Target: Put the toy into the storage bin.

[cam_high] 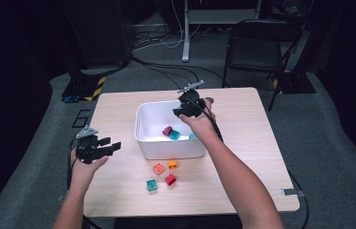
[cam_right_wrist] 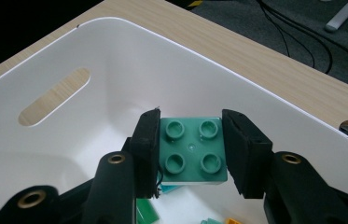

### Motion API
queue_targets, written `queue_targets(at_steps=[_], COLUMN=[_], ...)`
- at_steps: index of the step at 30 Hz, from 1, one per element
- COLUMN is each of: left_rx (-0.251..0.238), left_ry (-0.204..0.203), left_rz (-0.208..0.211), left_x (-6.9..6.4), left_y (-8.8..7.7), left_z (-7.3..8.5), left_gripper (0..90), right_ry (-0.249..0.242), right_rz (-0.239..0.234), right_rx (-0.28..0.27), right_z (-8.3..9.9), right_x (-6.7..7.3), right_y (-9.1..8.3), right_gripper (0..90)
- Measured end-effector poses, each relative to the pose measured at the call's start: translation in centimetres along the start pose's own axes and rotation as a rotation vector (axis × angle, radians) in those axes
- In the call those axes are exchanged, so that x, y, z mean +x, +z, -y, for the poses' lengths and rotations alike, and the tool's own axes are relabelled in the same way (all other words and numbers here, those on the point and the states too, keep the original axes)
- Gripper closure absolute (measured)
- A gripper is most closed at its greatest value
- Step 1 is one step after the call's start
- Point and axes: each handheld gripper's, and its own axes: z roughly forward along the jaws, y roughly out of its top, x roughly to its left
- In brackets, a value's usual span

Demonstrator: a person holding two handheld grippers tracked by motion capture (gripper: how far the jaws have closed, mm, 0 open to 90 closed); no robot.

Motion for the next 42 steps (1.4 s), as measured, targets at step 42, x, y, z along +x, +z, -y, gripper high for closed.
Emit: queue_targets(at_steps=[42], left_rx=[-0.046], left_ry=[0.052], left_rz=[0.070], left_x=[-1.2], left_y=[0.9], left_z=[0.2], left_gripper=[37.1], right_ry=[-0.062], right_rz=[-0.113], right_rx=[-0.092], right_z=[3.9], right_x=[3.5], right_y=[-6.4], right_gripper=[28.1])
